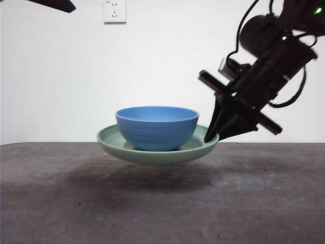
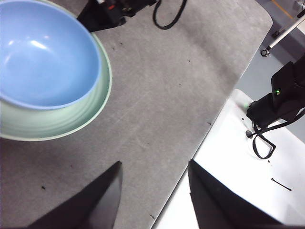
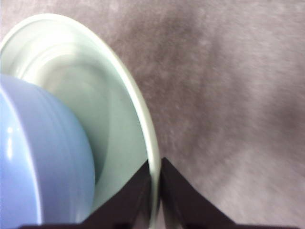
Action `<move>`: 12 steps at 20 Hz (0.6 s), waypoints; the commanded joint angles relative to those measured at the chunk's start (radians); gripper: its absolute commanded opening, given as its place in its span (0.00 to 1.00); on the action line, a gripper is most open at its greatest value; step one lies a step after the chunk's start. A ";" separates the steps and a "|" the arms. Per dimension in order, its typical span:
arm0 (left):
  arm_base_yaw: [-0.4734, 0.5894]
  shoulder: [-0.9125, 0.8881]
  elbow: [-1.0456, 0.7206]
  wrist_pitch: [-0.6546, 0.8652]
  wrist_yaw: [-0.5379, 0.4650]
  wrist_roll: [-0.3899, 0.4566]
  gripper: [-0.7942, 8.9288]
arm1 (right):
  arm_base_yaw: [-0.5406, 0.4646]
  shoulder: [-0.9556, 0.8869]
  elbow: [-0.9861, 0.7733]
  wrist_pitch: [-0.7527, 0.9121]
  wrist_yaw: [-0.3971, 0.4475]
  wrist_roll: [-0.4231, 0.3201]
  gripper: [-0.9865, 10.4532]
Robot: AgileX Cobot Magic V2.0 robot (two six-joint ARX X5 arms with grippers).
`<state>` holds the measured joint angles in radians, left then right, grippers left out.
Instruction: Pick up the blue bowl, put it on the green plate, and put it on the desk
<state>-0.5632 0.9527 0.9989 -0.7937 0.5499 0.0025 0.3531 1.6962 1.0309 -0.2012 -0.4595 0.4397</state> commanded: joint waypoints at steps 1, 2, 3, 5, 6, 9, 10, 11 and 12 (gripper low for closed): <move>-0.006 0.007 0.008 0.004 0.005 0.010 0.31 | 0.017 0.062 0.040 0.018 -0.006 0.030 0.09; -0.006 0.007 0.008 0.004 0.005 0.010 0.31 | 0.019 0.086 0.049 0.021 -0.003 0.032 0.09; -0.006 0.007 0.008 0.004 0.005 0.009 0.31 | 0.020 0.103 0.055 0.027 -0.003 0.036 0.09; -0.006 0.007 0.008 0.002 0.005 0.009 0.31 | 0.020 0.130 0.063 0.043 -0.003 0.048 0.09; -0.006 0.007 0.008 0.002 0.005 0.009 0.31 | 0.020 0.141 0.065 0.045 -0.003 0.048 0.09; -0.006 0.007 0.008 0.002 0.005 0.009 0.31 | 0.020 0.155 0.066 0.042 -0.001 0.048 0.09; -0.006 0.007 0.008 0.001 0.005 0.009 0.31 | 0.020 0.157 0.066 0.040 -0.001 0.048 0.09; -0.006 0.007 0.008 0.001 0.005 0.009 0.31 | 0.020 0.158 0.066 0.039 -0.001 0.048 0.09; -0.006 0.007 0.008 0.001 0.005 0.009 0.31 | 0.020 0.158 0.066 0.036 -0.001 0.048 0.09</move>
<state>-0.5632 0.9527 0.9989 -0.7967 0.5499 0.0025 0.3664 1.8336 1.0718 -0.1753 -0.4515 0.4728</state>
